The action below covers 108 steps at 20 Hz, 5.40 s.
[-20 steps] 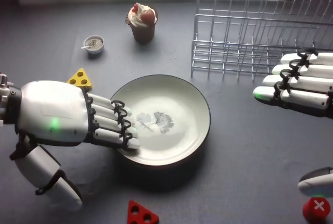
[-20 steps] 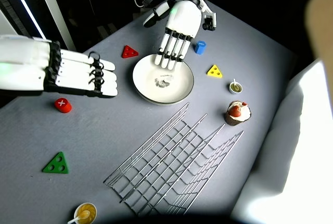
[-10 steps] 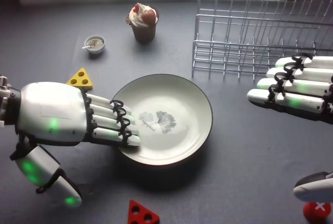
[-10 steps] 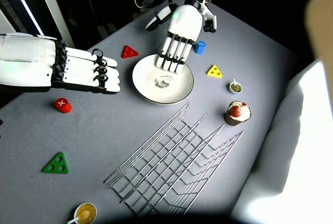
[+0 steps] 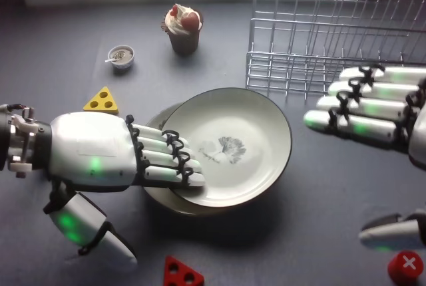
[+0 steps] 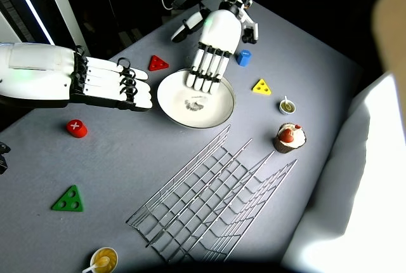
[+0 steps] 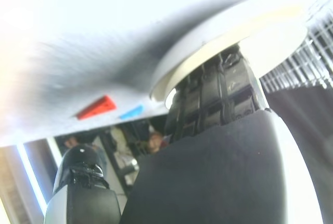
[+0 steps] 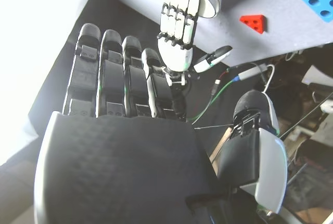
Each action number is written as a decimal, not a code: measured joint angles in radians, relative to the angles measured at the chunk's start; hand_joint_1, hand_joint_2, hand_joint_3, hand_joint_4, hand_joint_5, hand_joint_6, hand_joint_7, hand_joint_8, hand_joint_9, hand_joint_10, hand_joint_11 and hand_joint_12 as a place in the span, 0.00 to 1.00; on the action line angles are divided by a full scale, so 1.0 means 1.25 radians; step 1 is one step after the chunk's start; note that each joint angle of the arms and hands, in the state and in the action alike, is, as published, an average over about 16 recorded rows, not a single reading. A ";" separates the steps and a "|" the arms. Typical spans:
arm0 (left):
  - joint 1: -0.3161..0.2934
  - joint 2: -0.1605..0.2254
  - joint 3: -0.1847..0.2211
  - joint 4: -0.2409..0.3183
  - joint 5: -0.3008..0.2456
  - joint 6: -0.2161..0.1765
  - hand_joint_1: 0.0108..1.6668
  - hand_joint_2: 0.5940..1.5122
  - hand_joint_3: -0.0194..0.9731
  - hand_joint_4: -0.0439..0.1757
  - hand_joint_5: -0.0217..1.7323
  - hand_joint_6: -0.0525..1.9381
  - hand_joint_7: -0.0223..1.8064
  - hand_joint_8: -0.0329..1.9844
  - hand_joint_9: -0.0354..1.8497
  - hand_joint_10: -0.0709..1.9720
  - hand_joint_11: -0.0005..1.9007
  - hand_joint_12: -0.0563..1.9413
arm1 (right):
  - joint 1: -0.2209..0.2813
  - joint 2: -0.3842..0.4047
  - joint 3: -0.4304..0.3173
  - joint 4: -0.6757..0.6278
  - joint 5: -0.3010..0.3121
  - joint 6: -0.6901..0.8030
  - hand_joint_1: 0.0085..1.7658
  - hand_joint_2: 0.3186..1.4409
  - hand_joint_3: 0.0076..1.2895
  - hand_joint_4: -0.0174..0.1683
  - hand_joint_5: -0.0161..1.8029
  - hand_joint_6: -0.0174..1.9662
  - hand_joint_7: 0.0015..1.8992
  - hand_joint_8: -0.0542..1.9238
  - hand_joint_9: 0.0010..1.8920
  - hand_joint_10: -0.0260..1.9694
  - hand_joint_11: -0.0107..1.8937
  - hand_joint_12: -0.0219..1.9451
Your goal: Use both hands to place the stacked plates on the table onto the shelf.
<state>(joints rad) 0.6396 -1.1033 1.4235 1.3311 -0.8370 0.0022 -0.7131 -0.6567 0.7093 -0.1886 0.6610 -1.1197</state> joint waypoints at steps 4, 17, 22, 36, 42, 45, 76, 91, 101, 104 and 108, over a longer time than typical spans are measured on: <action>-0.003 -0.007 -0.025 -0.020 0.022 0.000 0.01 0.44 0.02 0.17 0.06 0.02 0.06 0.01 0.08 0.03 0.07 0.04 | 0.026 -0.030 0.008 0.017 -0.022 -0.044 0.08 0.59 0.01 0.12 0.08 0.02 0.11 0.03 0.11 0.01 0.12 0.02; -0.017 -0.020 -0.078 -0.055 0.074 0.000 0.01 0.45 0.02 0.18 0.06 0.02 0.06 0.01 0.08 0.03 0.08 0.04 | 0.059 -0.150 0.062 0.041 -0.083 -0.183 0.56 0.54 0.01 0.12 0.13 0.02 0.12 0.03 0.14 0.01 0.16 0.03; -0.020 -0.023 -0.083 -0.060 0.081 0.000 0.01 0.44 0.02 0.18 0.06 0.02 0.06 0.01 0.09 0.03 0.08 0.04 | 0.057 -0.195 0.094 0.055 -0.087 -0.200 0.67 0.55 0.01 0.12 0.16 0.02 0.14 0.03 0.15 0.01 0.18 0.04; -0.022 -0.029 -0.083 -0.070 0.085 0.000 0.01 0.44 0.03 0.18 0.06 0.02 0.06 0.01 0.09 0.03 0.08 0.04 | 0.065 -0.296 0.179 0.077 -0.075 -0.207 0.72 0.56 0.01 0.12 0.21 0.02 0.18 0.03 0.19 0.01 0.22 0.04; -0.022 -0.030 -0.083 -0.074 0.085 0.000 0.01 0.44 0.03 0.18 0.06 0.02 0.06 0.01 0.09 0.03 0.09 0.04 | 0.064 -0.327 0.206 0.078 -0.072 -0.207 0.73 0.56 0.01 0.12 0.25 0.02 0.21 0.03 0.21 0.01 0.23 0.05; -0.022 -0.030 -0.083 -0.077 0.085 0.000 0.01 0.45 0.02 0.18 0.06 0.02 0.06 0.01 0.09 0.03 0.09 0.04 | 0.064 -0.337 0.214 0.078 -0.070 -0.207 0.75 0.56 0.01 0.12 0.29 0.02 0.24 0.03 0.25 0.01 0.26 0.06; -0.072 0.094 -0.062 -0.164 0.048 0.000 0.02 0.45 0.02 0.22 0.08 0.04 0.10 0.02 0.10 0.04 0.09 0.04 | 0.085 -0.318 0.145 0.098 -0.048 -0.211 0.84 0.55 0.00 0.10 0.54 0.46 0.56 0.25 0.57 0.29 0.49 0.69; -0.078 0.212 0.012 -0.163 0.003 -0.001 0.02 0.44 0.03 0.23 0.08 0.04 0.10 0.02 0.11 0.04 0.09 0.04 | 0.264 -0.214 0.007 0.269 -0.152 -0.161 0.83 0.58 0.00 0.07 0.55 0.48 0.57 0.29 0.59 0.37 0.46 0.71; -0.069 0.199 0.047 -0.187 -0.001 -0.001 0.02 0.43 0.03 0.23 0.09 0.04 0.11 0.02 0.11 0.04 0.09 0.04 | 0.378 -0.153 -0.010 0.289 -0.213 0.084 0.83 0.58 0.00 0.05 0.55 0.45 0.59 0.28 0.61 0.34 0.47 0.69; -0.073 0.191 0.055 -0.192 -0.001 -0.001 0.02 0.43 0.03 0.23 0.09 0.04 0.10 0.02 0.11 0.04 0.09 0.04 | 0.396 -0.141 0.004 0.266 -0.225 0.202 0.83 0.58 0.00 0.05 0.55 0.44 0.58 0.29 0.61 0.34 0.48 0.70; -0.080 0.183 0.060 -0.190 -0.001 -0.001 0.02 0.44 0.02 0.23 0.08 0.04 0.10 0.02 0.10 0.04 0.09 0.04 | 0.411 -0.128 0.029 0.226 -0.232 0.365 0.83 0.58 0.00 0.05 0.54 0.44 0.56 0.32 0.61 0.36 0.49 0.70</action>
<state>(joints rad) 0.5397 -0.8744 1.4983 1.0932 -0.8379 0.0015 -0.1991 -0.8168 0.7459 0.0935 0.3706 -0.6630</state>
